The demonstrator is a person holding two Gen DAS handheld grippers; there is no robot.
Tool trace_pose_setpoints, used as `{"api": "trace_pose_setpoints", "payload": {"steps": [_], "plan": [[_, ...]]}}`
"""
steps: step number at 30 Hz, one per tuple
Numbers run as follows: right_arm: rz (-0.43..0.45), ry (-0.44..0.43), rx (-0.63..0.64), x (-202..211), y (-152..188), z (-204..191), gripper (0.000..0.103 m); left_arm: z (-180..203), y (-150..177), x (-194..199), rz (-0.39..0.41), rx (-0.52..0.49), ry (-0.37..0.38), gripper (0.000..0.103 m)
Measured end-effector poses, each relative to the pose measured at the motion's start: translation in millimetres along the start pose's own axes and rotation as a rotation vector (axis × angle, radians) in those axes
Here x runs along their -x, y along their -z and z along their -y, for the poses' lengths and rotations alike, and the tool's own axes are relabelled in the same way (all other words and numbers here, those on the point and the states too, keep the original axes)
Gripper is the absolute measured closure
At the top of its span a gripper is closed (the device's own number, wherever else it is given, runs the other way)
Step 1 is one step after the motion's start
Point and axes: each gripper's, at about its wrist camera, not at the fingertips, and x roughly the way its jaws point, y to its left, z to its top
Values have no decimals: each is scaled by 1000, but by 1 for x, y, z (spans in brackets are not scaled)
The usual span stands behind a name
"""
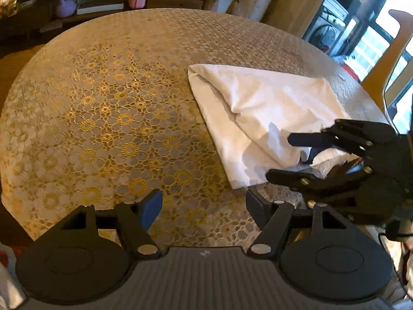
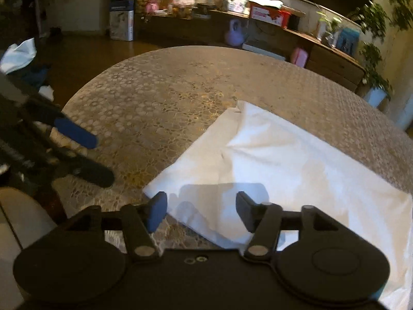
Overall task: Fold clothes
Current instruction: 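Release the folded white shirt with both grippers and pull back, then pinch the shirt edge with the right gripper while the left gripper pinches beside it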
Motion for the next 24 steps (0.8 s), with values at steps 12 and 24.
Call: {"api": "trace_pose_setpoints", "payload": {"steps": [12,24], "plan": [[-8,-54,-188,-40,-39,23,0,-36,-8,1,11,83,-3,32],[-92,-63,-160,-43,-33,11,0,-43,-10,-4,12,83,8,32]]}}
